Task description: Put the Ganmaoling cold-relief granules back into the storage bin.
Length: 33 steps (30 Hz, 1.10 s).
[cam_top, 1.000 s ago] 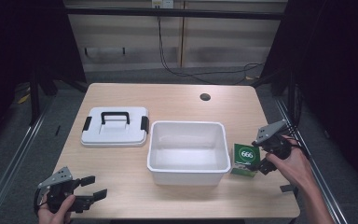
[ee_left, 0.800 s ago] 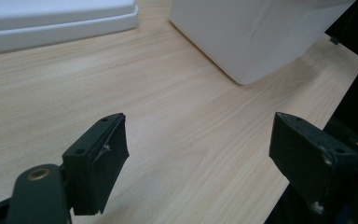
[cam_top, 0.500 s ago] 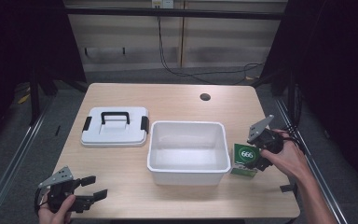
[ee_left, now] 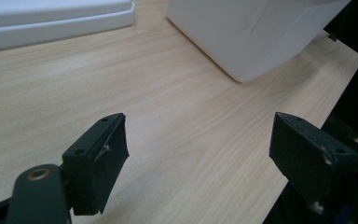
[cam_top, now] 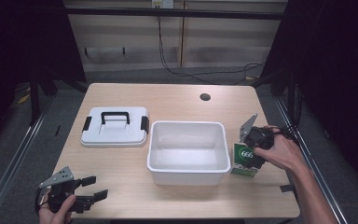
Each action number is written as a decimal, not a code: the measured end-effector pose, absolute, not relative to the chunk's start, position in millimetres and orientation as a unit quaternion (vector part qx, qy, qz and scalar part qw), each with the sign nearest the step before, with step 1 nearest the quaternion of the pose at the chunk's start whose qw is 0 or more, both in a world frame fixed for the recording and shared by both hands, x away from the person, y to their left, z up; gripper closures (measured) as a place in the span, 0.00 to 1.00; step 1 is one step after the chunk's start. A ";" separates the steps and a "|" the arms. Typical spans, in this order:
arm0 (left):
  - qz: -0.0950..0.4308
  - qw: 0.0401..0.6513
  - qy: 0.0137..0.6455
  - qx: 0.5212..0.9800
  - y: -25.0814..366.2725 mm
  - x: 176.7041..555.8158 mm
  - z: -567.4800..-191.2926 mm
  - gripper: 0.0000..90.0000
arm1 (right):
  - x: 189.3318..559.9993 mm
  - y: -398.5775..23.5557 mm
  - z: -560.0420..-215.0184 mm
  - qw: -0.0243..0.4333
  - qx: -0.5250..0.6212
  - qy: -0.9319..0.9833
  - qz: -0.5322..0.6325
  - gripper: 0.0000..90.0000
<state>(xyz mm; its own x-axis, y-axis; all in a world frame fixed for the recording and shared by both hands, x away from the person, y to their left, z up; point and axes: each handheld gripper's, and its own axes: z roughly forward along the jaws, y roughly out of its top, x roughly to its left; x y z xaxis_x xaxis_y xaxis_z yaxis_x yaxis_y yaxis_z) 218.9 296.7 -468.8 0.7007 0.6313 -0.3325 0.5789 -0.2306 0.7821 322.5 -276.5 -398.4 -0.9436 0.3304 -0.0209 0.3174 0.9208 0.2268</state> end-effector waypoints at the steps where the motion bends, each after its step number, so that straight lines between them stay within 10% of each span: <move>1: 0.027 0.486 0.386 0.784 296.6 219.0 -468.8 0.21 | 322.2 -275.6 -399.1 0.026 0.168 0.980 0.107 0.10; 33: 0.022 0.484 0.386 0.785 296.7 219.8 -469.9 0.21 | 334.5 -270.7 -424.7 -0.004 0.136 0.990 0.040 0.17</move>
<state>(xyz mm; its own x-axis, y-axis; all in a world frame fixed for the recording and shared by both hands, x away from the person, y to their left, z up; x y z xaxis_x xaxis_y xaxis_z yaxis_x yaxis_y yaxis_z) 219.8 296.7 -469.9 0.7015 0.6272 -0.3384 0.5842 -0.2342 0.7770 334.5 -270.7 -424.7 -0.9630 0.2690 0.0183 0.2696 0.9598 0.0777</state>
